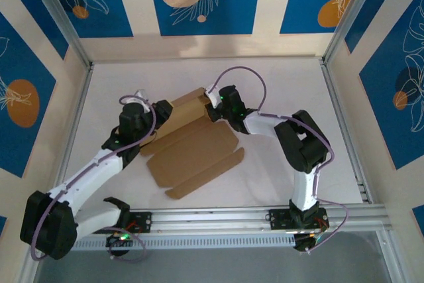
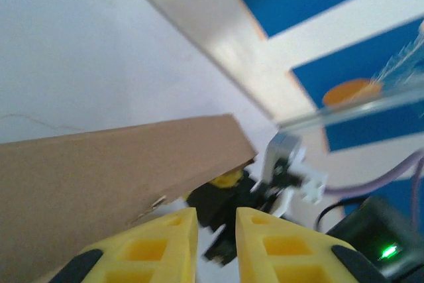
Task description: Fold the paper box
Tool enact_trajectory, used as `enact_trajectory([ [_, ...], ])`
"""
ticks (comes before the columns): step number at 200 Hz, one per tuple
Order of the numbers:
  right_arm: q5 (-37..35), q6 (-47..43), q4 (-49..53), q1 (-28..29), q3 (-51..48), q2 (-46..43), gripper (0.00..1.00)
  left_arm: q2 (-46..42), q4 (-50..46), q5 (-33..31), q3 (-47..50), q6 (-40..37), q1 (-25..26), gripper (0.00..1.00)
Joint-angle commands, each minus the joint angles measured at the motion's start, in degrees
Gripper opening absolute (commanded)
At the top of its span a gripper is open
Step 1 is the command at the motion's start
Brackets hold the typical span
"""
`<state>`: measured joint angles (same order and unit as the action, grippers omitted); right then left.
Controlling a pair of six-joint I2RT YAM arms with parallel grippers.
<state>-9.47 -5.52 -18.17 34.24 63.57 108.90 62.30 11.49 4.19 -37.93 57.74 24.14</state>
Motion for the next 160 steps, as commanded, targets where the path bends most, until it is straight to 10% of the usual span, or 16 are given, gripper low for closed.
enact_trajectory([
  [1,8.0,-0.8,5.0,-0.3,-0.3,-3.1,0.01,-5.5,-6.7,1.2,-3.7,-14.7,0.2,0.29],
  [39,16.4,-4.2,10.5,-3.1,-2.5,-7.9,0.01,-12.5,-24.6,-14.0,-12.1,-30.7,-0.1,0.64],
  [69,28.2,-6.3,11.3,-8.1,-3.7,-9.6,0.03,-9.3,-26.0,-14.1,-15.4,-32.7,-1.7,0.67],
  [160,33.2,-16.2,-0.2,-12.6,0.7,-0.9,0.10,37.2,-8.1,30.9,-33.3,-26.9,-9.9,0.64],
])
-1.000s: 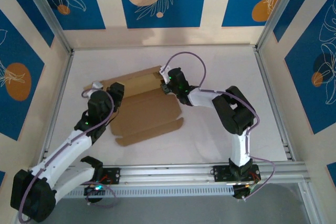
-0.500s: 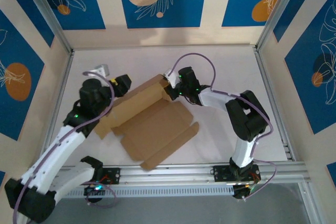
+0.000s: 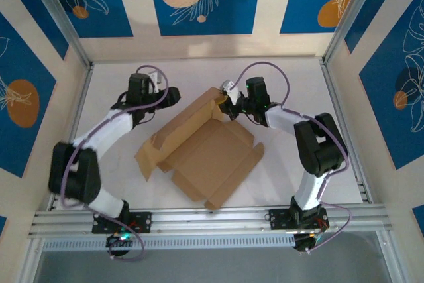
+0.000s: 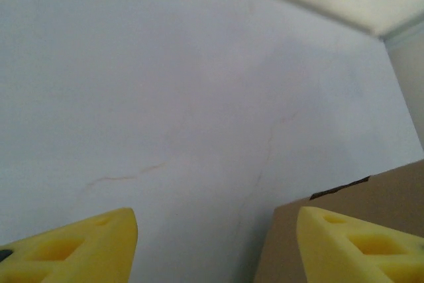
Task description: Fold the paper box
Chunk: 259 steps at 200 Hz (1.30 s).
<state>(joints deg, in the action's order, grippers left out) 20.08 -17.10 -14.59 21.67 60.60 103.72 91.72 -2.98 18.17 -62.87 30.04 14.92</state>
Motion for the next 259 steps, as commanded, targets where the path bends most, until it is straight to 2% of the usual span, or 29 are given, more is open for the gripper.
enact_trajectory([
  [1,3.8,-4.8,-3.8,0.0,3.9,4.5,0.10,8.1,6.6,17.6,-8.5,0.9,-0.7,0.64],
  [23,4.0,-8.0,-2.7,0.2,7.9,8.8,0.12,17.9,7.4,25.5,-15.5,2.3,-0.7,0.65],
  [44,4.6,-9.3,-2.2,0.1,11.1,11.9,0.13,20.3,12.5,28.4,-15.4,2.5,-0.7,0.70],
  [61,4.9,-10.2,-1.0,-0.1,13.8,14.2,0.14,22.4,12.7,31.4,-17.1,2.3,-0.7,0.71],
  [112,3.2,-12.4,2.4,-0.2,22.4,21.3,0.15,26.4,14.9,31.8,-18.8,2.8,-0.2,0.72],
  [134,4.0,-14.0,4.5,-0.3,25.1,22.8,0.16,27.3,13.0,31.4,-20.5,1.9,-0.2,0.73],
  [160,8.9,-17.0,8.3,-1.0,27.7,24.0,0.20,29.2,11.2,31.4,-22.4,1.7,-0.3,0.73],
  [183,15.9,-18.7,13.1,-2.0,31.0,25.0,0.32,31.7,11.0,32.2,-24.5,2.5,-0.3,0.72],
  [206,19.2,-20.0,17.5,-2.3,34.7,26.5,0.37,33.3,11.5,33.3,-25.8,4.1,-0.4,0.70],
  [227,18.4,-20.5,18.6,-2.2,36.5,27.6,0.35,34.3,13.7,33.8,-25.9,6.3,-0.5,0.68],
  [259,16.6,-20.2,18.2,-2.2,36.8,27.9,0.20,35.1,19.3,35.0,-25.1,11.1,-0.5,0.64],
])
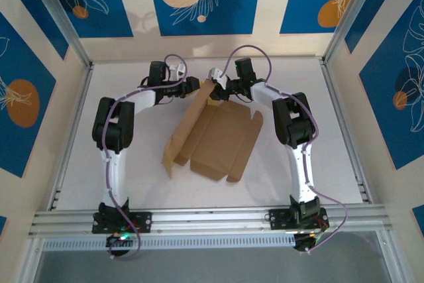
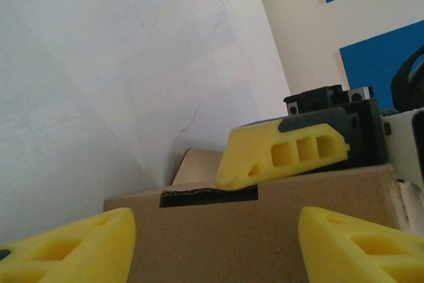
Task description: Fold the paper box
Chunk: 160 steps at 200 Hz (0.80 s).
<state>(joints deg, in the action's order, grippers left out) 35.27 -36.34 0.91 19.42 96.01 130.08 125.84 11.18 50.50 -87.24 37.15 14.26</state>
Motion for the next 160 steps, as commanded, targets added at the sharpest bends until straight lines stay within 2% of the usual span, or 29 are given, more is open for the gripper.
enact_trajectory([
  [1,1.4,-0.9,2.7,0.0,1.4,1.5,0.20,0.9,5.4,2.7,-0.7,4.2,0.2,0.64],
  [21,-0.4,-0.4,2.5,0.2,0.6,1.1,0.20,0.3,7.2,2.0,0.4,5.1,0.1,0.64],
  [47,-3.8,-0.8,2.5,0.6,-0.6,0.5,0.30,0.2,6.9,1.2,1.0,4.9,0.1,0.62],
  [78,-4.6,-1.8,3.4,0.5,-1.4,0.0,0.31,-0.2,7.1,0.4,2.0,4.7,0.0,0.62],
  [92,-4.4,-1.9,4.1,0.5,-1.0,0.1,0.26,-0.1,7.7,0.6,2.0,5.4,0.0,0.61],
  [113,-6.6,-1.1,4.1,0.8,0.0,0.8,0.12,0.3,10.9,1.1,2.6,8.2,0.1,0.61],
  [160,-15.4,4.1,2.5,2.4,1.1,1.7,0.02,2.0,24.7,2.5,6.0,19.6,0.6,0.59],
])
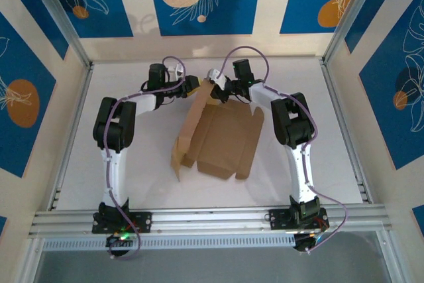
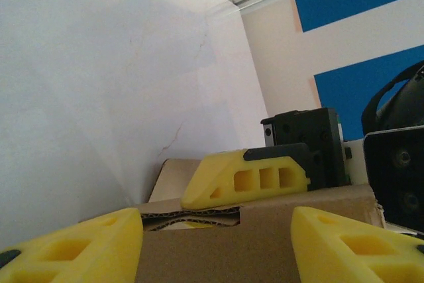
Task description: Fold the paper box
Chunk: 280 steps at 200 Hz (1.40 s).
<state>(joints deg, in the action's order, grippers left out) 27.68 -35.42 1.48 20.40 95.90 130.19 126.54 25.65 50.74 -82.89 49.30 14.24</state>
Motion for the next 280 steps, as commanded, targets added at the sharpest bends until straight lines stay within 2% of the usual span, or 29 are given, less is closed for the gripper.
enact_trajectory([
  [1,-8.1,3.2,2.0,1.4,1.2,1.6,0.02,1.3,10.8,2.3,1.8,7.7,0.6,0.59],
  [30,-19.4,2.6,-0.6,3.7,-0.2,1.9,0.00,2.8,19.2,2.2,3.5,14.3,0.7,0.58],
  [60,-28.5,5.7,-4.7,4.7,-1.8,1.9,0.01,2.4,19.3,0.9,4.1,15.0,0.8,0.57],
  [88,-24.6,6.6,-4.4,4.3,-3.1,0.7,0.13,1.9,17.1,0.3,4.0,13.8,0.5,0.56],
  [112,-19.6,5.6,-3.5,3.1,-4.8,-1.1,0.28,0.7,13.6,-0.5,3.9,11.4,-0.4,0.56],
  [153,-10.4,7.0,-6.8,-0.5,-10.2,-5.1,0.41,-3.0,1.0,-1.8,2.1,2.4,-1.8,0.55],
  [188,-7.7,3.6,-3.6,-1.4,-8.3,-3.9,0.43,-3.6,-2.6,-1.2,0.5,0.5,-2.0,0.55],
  [228,-3.8,1.6,-0.5,-1.6,-4.1,-1.7,0.43,0.0,0.7,-0.3,-1.0,4.7,-2.0,0.55],
  [257,1.6,4.4,-3.8,-2.4,-5.9,-3.6,0.50,0.5,0.6,-0.6,-1.2,4.5,-2.2,0.55],
  [265,2.9,6.5,-5.8,-3.0,-6.4,-3.9,0.55,0.6,0.8,-0.6,-1.2,4.6,-2.3,0.55],
  [273,4.1,8.8,-8.1,-3.5,-7.0,-4.3,0.66,0.6,0.8,-0.5,-1.2,4.6,-2.3,0.55],
  [280,5.6,10.7,-10.1,-4.0,-7.6,-4.6,0.70,0.6,0.9,-0.4,-1.2,4.7,-2.3,0.55],
])
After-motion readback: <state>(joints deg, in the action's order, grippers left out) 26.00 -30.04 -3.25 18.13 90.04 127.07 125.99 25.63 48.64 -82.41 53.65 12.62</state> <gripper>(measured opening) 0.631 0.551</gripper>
